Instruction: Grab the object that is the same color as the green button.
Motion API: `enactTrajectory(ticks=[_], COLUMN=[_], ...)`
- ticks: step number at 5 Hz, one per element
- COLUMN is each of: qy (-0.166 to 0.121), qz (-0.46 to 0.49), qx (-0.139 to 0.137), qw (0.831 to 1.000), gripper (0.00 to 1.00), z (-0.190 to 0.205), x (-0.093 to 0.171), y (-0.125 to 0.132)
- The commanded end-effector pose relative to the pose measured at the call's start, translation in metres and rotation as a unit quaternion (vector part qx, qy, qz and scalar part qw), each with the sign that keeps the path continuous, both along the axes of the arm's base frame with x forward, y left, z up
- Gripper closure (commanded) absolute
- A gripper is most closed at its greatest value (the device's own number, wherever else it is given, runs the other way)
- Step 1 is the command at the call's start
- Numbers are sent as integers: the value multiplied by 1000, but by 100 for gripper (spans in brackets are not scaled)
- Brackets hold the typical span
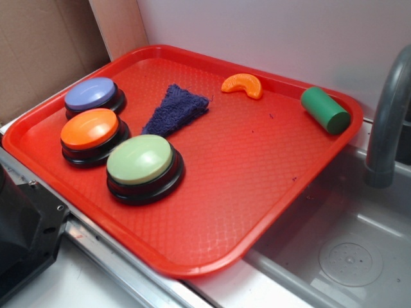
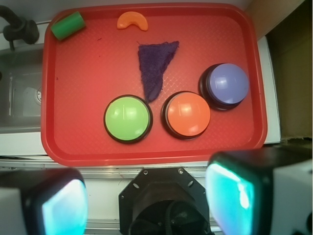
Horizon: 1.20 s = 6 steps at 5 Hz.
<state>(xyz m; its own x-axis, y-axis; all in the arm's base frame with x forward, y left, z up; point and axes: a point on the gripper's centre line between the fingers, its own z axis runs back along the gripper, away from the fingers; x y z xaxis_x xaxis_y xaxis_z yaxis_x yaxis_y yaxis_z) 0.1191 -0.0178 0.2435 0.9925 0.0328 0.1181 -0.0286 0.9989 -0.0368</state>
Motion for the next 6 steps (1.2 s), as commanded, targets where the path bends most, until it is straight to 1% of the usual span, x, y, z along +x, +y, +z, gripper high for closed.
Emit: enactTrajectory(ticks=[1, 2, 3, 4, 6], qy=[0, -17, -49, -12, -12], qz=[0, -14, 10, 2, 2], qx=[0, 19, 16, 31, 31], qw=[1000, 1000, 999, 999, 999], gripper=[0, 0, 0, 0, 0], z=[0, -48, -71, -92, -92], x=[0, 50, 97, 125, 125], y=[0, -40, -65, -80, -80])
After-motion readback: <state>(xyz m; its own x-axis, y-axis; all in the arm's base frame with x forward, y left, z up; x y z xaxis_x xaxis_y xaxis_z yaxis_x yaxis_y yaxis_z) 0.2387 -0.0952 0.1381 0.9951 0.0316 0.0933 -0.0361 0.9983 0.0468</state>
